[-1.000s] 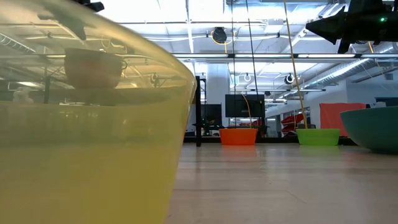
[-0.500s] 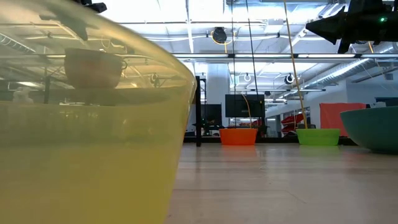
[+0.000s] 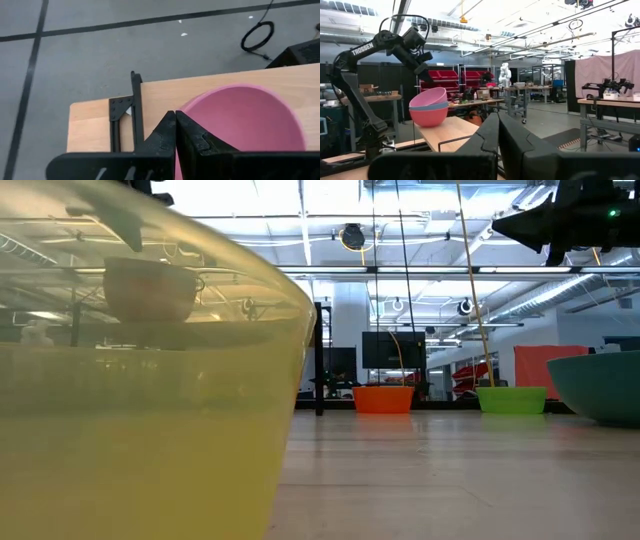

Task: Place and stack bowls onto a shelf
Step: Stack the pink bowl on top of the blue bowl on the shelf

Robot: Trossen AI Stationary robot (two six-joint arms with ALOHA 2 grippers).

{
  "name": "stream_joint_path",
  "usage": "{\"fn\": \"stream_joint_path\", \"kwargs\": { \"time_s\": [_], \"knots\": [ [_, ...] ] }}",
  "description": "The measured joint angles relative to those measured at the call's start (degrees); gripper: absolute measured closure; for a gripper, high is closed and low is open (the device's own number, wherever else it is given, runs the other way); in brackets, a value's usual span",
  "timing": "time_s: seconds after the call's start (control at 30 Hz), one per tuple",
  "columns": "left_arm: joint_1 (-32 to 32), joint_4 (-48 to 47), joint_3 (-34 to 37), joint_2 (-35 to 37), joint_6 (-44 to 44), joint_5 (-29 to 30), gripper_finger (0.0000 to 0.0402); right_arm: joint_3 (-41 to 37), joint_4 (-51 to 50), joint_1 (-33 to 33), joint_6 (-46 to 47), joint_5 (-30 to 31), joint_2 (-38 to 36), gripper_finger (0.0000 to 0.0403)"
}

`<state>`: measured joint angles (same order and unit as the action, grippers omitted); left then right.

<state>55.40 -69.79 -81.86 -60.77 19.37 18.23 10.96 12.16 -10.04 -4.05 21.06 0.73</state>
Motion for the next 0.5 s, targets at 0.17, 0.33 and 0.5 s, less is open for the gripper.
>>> {"fn": "stream_joint_path", "kwargs": {
  "time_s": [0.17,0.33,0.5],
  "knots": [
    [-2.1,2.1,1.7,0.0,1.8,3.7,0.0401,0.0,0.0,0.0,0.0,0.0,0.0,0.0403],
    [-2.7,2.5,2.7,0.0,2.2,5.0,0.0401,0.0,0.0,0.0,-0.1,0.0,0.0,0.0403],
    [-3.2,3.1,4.1,0.0,2.2,7.4,0.0401,0.0,0.0,0.0,-0.1,0.1,0.0,0.0403]
  ]
}}
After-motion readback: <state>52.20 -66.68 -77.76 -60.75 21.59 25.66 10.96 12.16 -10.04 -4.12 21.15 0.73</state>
